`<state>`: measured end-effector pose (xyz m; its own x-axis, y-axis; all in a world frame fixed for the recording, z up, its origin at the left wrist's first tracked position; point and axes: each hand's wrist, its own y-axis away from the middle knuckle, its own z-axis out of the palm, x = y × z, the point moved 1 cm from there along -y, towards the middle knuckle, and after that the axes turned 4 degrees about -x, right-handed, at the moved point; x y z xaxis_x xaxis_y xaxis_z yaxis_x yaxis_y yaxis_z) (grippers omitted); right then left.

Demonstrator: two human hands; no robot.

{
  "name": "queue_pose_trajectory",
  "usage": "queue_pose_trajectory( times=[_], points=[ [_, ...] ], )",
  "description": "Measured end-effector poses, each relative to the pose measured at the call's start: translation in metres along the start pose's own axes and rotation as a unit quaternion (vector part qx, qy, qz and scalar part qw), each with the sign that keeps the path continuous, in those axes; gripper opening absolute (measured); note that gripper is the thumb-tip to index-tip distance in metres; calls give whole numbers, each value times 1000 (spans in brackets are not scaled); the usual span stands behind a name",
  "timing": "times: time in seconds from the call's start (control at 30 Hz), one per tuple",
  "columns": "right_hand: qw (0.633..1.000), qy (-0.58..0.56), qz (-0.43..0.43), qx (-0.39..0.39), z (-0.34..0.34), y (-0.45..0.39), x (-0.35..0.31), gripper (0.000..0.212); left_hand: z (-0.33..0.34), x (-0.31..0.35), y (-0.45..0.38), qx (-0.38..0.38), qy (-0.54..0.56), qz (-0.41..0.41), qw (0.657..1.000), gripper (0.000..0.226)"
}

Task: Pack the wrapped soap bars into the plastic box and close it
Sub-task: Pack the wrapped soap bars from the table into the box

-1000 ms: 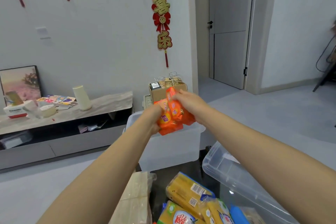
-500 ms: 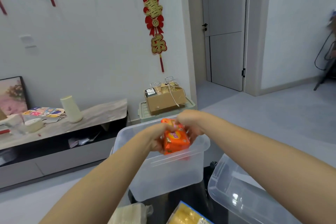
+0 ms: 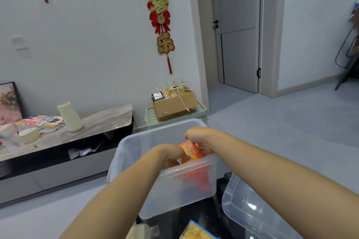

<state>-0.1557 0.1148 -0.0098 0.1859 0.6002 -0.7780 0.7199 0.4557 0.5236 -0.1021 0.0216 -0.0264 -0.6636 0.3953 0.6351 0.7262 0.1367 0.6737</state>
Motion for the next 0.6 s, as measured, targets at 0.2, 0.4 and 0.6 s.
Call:
queue_pose_trajectory(
  times=[0.2,0.4,0.6],
  points=[
    [999,-21,-7,-43,2,4,4,24,-5,-3,-2,45,74,2,996,52],
    [996,26,-20,-77,7,13,4,61,-10,-6,8,100,34,-13,994,25],
    [988,55,-6,-142,14,12,3,77,-11,-10,14,133,-145,35,980,34]
  ],
)
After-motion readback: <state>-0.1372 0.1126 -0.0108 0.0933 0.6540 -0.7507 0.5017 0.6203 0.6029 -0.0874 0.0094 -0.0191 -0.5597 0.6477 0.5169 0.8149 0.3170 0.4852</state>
